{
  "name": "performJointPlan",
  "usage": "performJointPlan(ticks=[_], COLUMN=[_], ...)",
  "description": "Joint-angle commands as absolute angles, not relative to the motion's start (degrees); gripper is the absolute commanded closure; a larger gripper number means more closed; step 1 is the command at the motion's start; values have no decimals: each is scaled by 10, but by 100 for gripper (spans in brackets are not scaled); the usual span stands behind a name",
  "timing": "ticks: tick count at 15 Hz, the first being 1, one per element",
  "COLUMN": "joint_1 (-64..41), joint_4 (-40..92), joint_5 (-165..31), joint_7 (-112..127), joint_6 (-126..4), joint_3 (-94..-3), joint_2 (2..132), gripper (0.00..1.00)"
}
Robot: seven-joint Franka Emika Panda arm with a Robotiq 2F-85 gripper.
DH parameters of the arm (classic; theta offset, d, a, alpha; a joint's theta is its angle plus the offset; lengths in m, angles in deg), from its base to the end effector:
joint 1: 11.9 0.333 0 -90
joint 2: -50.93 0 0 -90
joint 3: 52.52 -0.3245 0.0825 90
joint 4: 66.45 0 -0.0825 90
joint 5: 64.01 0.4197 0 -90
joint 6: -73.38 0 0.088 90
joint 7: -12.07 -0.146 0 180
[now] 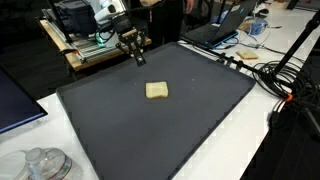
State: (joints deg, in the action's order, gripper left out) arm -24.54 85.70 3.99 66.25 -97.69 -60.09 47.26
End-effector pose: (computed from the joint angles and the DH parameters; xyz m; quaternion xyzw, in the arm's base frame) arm 0.4472 -0.1005 0.2257 -0.9580 0.1386 -0.2367 0.0837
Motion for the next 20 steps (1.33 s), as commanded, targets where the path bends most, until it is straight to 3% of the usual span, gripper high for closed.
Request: performJointPlan(ticks=[1,3,6,7,8,9,15,16,20], joint_1=[-228,-234,-184,-248,-246,-219,-237,-243,-288], joint_4=[893,906,927,907,912,912,911,911,909], joint_5=[-63,-141,-292,-310,-340,-292,-321,-334,-433], joint_7=[575,519,432,435,427,445,439,433,403], joint_6=[-1041,-1078,-1100,-1083,-1053,-1078,-1065,-1071,-1087], joint_3=[-642,-664,-600,-650,-642,-632,-637,-640,-655], joint_2=[450,456,467,485,467,475,475,476,475], gripper=[95,95,95,95,95,78,78,95,95])
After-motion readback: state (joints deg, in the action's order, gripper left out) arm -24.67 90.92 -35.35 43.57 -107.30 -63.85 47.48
